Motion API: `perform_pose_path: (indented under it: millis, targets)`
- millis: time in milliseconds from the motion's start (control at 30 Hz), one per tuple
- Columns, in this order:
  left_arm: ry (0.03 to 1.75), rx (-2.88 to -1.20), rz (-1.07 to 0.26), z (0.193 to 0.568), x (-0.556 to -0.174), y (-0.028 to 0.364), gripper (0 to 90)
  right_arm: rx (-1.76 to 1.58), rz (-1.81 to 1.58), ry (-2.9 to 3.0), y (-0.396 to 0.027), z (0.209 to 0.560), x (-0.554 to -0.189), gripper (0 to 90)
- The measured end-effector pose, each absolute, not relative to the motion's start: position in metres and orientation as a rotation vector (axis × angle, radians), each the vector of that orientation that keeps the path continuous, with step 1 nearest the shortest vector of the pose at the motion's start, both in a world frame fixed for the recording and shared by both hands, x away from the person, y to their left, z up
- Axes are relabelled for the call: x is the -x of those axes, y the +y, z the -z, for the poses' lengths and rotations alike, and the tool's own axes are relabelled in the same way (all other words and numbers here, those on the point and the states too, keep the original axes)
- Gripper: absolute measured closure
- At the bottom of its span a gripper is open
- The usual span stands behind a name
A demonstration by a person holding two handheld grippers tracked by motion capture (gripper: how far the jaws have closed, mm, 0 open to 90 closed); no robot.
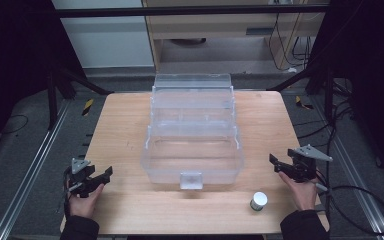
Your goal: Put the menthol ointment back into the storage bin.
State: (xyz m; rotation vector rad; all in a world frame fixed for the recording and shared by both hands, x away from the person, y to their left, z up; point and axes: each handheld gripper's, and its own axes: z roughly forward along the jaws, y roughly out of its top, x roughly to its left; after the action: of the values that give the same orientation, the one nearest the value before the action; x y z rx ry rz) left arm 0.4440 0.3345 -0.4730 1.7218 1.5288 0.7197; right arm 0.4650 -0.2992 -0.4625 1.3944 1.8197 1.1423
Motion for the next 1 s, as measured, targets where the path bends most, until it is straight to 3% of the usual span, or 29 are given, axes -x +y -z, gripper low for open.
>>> perform_pose_path:
  millis: [400,1000]
  targets:
    - [1.517,-1.783,-0.697,0.476,-0.446,0.331,31.9,-1.200,-1.124,2.043,-0.282,0.437,-0.461,34.0]
    - [1.507,-1.805,-0.673,0.476,-0.445,0.329,41.0,-0.922,-0.906,2.415,-0.260,0.397,-0.455,31.0]
